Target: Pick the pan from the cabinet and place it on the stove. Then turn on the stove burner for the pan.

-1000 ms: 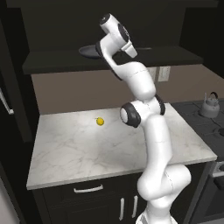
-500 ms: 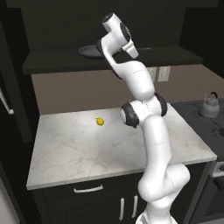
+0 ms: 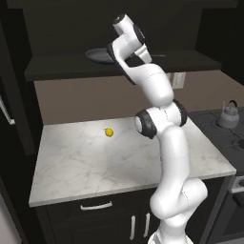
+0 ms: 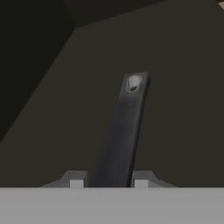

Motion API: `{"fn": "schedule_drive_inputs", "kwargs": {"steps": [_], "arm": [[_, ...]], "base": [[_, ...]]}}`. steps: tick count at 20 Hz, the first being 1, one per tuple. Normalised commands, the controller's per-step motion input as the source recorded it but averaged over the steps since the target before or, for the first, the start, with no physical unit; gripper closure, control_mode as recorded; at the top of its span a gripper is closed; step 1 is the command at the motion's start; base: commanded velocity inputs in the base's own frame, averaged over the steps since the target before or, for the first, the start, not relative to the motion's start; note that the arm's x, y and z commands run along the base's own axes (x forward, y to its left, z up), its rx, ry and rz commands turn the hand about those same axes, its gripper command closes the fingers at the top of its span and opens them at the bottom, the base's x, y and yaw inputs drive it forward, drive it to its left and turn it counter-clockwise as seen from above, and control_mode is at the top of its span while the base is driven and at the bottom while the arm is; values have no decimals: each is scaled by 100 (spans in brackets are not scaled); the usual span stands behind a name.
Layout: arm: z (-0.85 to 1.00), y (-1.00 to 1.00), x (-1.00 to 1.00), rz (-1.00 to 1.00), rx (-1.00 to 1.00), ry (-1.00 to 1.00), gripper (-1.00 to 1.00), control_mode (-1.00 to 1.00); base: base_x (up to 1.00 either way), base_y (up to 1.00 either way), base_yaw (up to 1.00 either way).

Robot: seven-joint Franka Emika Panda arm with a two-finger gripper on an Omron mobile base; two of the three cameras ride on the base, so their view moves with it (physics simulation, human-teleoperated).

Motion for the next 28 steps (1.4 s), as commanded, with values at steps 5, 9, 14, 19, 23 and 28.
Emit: {"fn": "schedule_drive_inputs", "kwargs": {"steps": [5, 9, 14, 19, 23, 28], "arm": [[-15, 6, -6, 4, 0, -20, 100, -100], [-16, 0, -12, 2, 0, -25, 100, -100], [-1, 0, -43, 0, 0, -24, 100, -100], [0, 0, -79, 0, 0, -19, 100, -100], [0, 0, -95, 0, 0, -14, 100, -100], [0, 0, -100, 0, 0, -10, 100, -100]], "base": [[0, 0, 0], [0, 0, 0], [0, 0, 0], [0, 0, 0], [0, 0, 0], [0, 0, 0]]}}
